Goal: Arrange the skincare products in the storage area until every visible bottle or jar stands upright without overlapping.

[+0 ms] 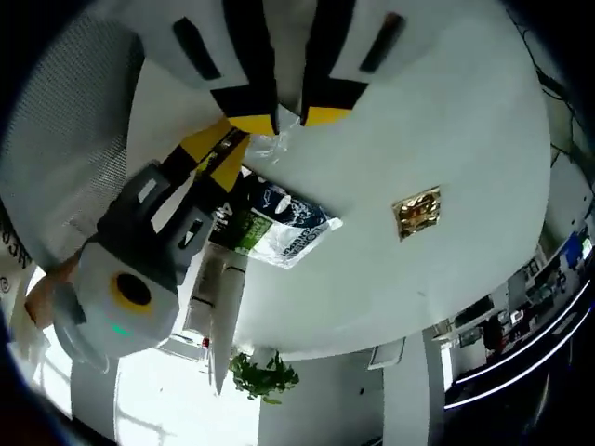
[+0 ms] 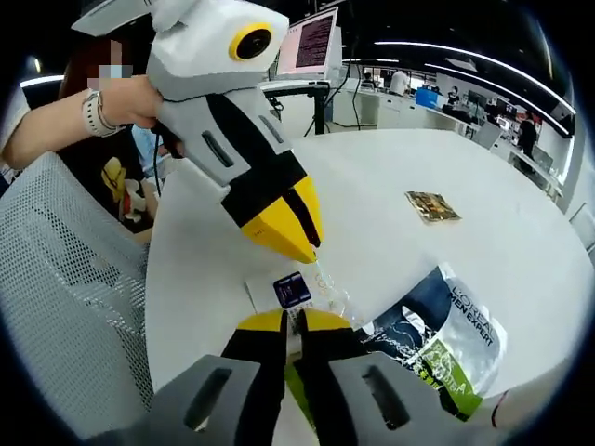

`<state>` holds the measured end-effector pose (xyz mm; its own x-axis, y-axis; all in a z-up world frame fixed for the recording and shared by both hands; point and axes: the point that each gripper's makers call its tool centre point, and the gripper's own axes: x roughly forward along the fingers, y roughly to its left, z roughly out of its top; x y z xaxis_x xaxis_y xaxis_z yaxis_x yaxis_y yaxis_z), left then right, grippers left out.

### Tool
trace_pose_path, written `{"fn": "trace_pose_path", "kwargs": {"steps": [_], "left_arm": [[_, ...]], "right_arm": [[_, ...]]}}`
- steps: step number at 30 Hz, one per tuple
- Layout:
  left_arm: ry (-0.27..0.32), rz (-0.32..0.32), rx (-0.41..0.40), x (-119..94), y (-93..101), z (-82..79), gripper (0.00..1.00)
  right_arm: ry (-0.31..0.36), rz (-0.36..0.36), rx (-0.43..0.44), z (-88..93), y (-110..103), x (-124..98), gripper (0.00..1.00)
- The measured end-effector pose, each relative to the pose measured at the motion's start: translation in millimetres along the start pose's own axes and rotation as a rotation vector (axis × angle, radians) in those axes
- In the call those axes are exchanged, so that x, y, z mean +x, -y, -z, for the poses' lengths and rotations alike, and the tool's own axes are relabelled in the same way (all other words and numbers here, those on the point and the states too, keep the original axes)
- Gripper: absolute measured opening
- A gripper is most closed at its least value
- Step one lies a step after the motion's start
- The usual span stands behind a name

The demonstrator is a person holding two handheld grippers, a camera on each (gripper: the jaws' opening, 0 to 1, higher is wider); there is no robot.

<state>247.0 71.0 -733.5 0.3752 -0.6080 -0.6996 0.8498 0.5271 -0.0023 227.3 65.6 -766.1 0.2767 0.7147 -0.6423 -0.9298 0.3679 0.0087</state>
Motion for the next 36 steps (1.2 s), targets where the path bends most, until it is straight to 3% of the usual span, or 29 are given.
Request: {"fn": "trace_pose_path", "kwargs": {"steps": [5,8,16,29,36], "left_arm": [[-0.043,0.025,0.053,7.4,5.1,4.0,0.11],[-0.065,0.030,0.059,15.1,-0.9,14.2,0.11],[-0.107,-0.005,0.092,17.5,-6.4,23.8,0.06],[-0.110,-0.049,0.153,19.1,-5.2,24.7,0.03],[-0.112,-0.061,0.153,18.9,-6.9,25.6,0.03]], "right_arm": [[0.001,-0.009,-0.001,0.3,0.1,-0.1,0.06],[0.000,-0.016,0.002,0.2,-0.2,0.3,0.06],[-0.004,-0.024,-0.012,0.5,1.6,-1.1,0.05],[-0.010,-0.029,0.010,0.0,3.4,-3.8,0.05],[-0.033,-0.002,-0.034,3.5,1.0,-27.1,0.07]]}}
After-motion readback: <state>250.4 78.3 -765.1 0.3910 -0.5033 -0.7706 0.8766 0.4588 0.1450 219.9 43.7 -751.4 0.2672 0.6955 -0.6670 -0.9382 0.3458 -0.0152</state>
